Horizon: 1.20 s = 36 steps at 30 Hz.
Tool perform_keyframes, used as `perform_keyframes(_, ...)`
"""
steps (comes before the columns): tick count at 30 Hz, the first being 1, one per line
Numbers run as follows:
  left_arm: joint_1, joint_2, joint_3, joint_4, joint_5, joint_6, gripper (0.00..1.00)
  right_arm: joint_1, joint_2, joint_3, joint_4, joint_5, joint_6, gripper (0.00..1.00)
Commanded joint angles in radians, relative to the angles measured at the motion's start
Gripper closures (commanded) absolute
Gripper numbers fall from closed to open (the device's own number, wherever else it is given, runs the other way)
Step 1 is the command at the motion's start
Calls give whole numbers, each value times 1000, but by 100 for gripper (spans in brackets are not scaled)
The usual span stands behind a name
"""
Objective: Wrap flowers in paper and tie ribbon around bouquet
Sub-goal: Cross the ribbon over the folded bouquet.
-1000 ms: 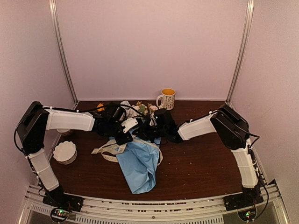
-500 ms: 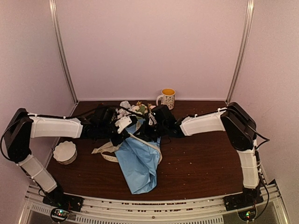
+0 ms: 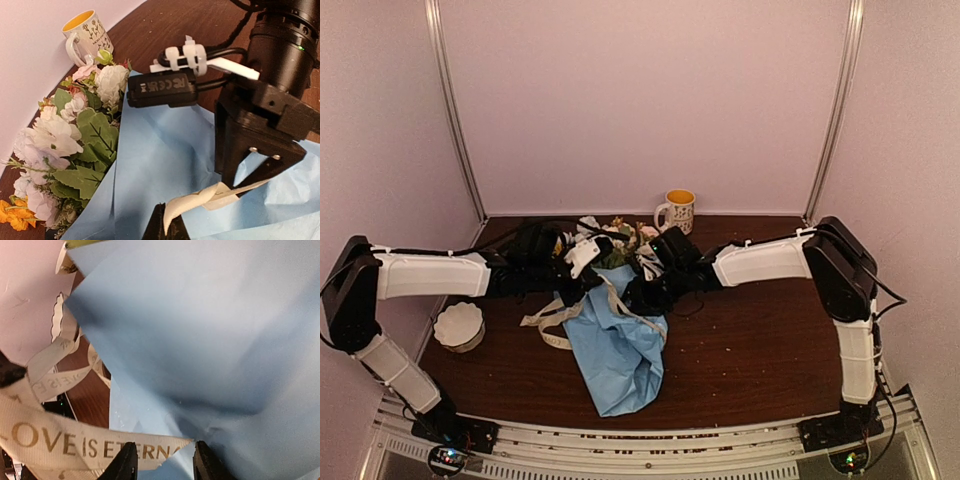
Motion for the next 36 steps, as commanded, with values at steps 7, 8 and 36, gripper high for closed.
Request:
perform_keyframes(7, 4, 181, 149, 12, -9, -129, 100, 12, -49, -58, 97, -173, -20, 62)
perform_keyframes(8, 4, 210, 170, 5, -16, -144, 100, 11, -45, -58, 111, -168, -1, 62)
perform_keyframes(36, 27, 339, 234, -48, 10, -256, 100, 59, -342, -214, -37, 464, 84, 80)
